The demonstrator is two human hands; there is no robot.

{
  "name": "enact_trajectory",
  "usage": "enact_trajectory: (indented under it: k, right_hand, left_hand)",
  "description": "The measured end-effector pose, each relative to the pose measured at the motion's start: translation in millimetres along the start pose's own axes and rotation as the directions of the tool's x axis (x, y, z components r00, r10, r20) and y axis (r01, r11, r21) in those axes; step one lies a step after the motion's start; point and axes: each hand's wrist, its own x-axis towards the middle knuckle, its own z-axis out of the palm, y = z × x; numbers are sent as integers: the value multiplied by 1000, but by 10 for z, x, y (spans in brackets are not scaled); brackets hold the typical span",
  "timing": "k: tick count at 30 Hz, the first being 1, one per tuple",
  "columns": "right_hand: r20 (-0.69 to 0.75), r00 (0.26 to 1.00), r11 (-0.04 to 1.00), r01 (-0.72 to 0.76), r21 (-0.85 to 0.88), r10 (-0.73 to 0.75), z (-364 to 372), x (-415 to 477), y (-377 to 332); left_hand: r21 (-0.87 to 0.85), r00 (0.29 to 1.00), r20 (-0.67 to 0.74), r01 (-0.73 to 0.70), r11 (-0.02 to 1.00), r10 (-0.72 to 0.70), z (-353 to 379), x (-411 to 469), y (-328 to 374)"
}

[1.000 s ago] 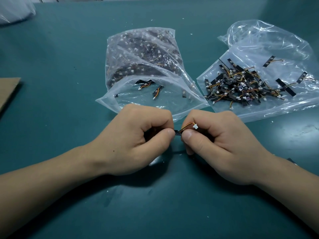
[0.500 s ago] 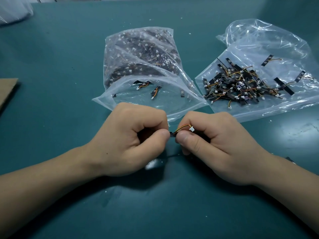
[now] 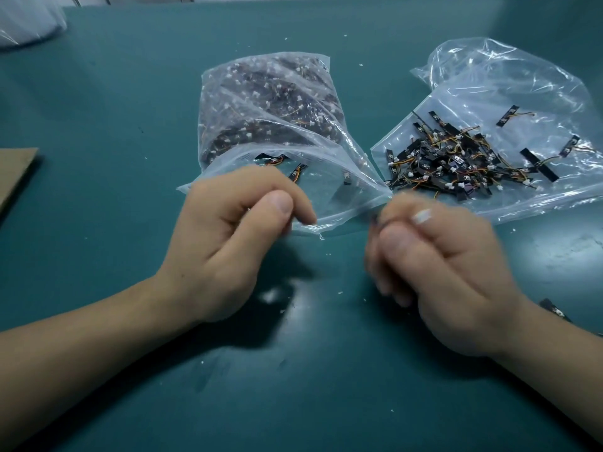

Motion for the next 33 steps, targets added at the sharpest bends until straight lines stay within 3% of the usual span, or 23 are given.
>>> enact_trajectory:
  k: [2, 3, 5, 8, 10, 11, 16, 20, 24, 28, 33]
  right_hand:
    - [-221, 963, 972, -106, 211, 153, -3, 37, 22]
    - [-264, 942, 962, -145, 233, 206, -4, 57, 41]
    - [-248, 956, 987, -145, 71, 159, -18, 62, 68]
    - [87, 995, 948, 65, -311, -40, 17, -5, 1]
    - [311, 949, 854, 199, -481, -46, 73, -20, -31]
    - [353, 935, 827, 222, -517, -31, 81, -9, -38]
    - [206, 979, 927, 89, -364, -13, 13, 27, -37]
    - [122, 992, 935, 23, -353, 22, 31, 28, -9]
    - [22, 996, 938, -78, -338, 90, 44, 29, 21]
    - [-41, 993, 944, -118, -308, 111, 63, 33, 49]
    - [-118, 969, 954, -238, -184, 219, 73, 38, 56]
  left_hand:
    - [145, 996, -75, 63, 987, -53, 22, 25, -13]
    - [238, 995, -49, 95, 967, -86, 38, 31, -26]
    - [482, 967, 67, 185, 856, -247, 81, 38, -44]
    - [701, 878, 142, 236, 673, -456, 118, 54, -63]
    - [722, 871, 154, 223, 655, -466, 123, 52, -81]
    - [725, 877, 155, 211, 655, -454, 124, 49, -85]
    - [632, 916, 136, 214, 745, -378, 117, 33, -48]
    - [527, 948, 124, 187, 829, -293, 107, 12, 24]
    - [336, 979, 5, 191, 922, -205, 79, 26, 47]
    - [130, 971, -105, 230, 965, -217, 49, 25, 42]
    - [47, 993, 4, 118, 992, -119, 41, -18, 75]
